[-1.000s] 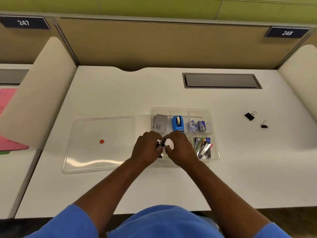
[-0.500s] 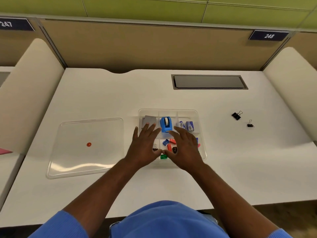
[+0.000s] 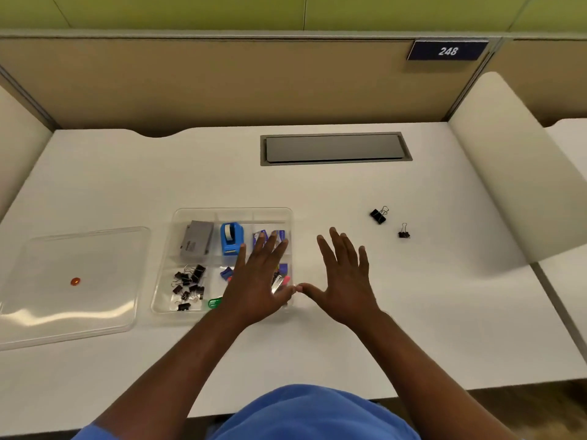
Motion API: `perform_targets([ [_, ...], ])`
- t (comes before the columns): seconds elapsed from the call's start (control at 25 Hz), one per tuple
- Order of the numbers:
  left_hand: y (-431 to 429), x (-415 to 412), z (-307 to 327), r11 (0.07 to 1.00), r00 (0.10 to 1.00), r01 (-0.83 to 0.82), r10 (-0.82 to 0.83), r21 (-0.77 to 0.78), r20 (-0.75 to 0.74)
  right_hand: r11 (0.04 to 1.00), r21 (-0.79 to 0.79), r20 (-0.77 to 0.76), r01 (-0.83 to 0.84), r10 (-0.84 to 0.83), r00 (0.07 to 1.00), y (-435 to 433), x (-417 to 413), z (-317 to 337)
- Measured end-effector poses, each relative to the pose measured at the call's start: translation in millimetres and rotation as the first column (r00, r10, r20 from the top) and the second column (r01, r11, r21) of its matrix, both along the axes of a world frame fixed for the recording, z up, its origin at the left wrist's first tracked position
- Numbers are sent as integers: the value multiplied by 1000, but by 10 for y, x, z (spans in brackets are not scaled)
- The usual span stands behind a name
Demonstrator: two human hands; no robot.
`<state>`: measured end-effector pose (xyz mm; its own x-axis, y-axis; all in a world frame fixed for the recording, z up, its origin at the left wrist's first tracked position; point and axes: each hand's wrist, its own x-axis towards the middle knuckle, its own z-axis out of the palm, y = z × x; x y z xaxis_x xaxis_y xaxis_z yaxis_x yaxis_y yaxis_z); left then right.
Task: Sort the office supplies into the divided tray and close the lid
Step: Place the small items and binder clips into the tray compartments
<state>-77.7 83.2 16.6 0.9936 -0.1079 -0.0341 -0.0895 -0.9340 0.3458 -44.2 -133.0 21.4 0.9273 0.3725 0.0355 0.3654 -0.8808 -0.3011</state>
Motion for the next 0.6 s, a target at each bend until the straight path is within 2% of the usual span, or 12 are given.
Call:
perform_targets([
  [0.24, -913, 432, -117, 999, 999, 43, -43, 0, -13, 998, 1, -41, 65, -65, 997, -975, 329, -121],
  [0.6, -1724, 1140, -383, 989, 970, 144, -140, 7, -198, 985, -79, -178, 153, -164, 970, -1921, 778, -498],
])
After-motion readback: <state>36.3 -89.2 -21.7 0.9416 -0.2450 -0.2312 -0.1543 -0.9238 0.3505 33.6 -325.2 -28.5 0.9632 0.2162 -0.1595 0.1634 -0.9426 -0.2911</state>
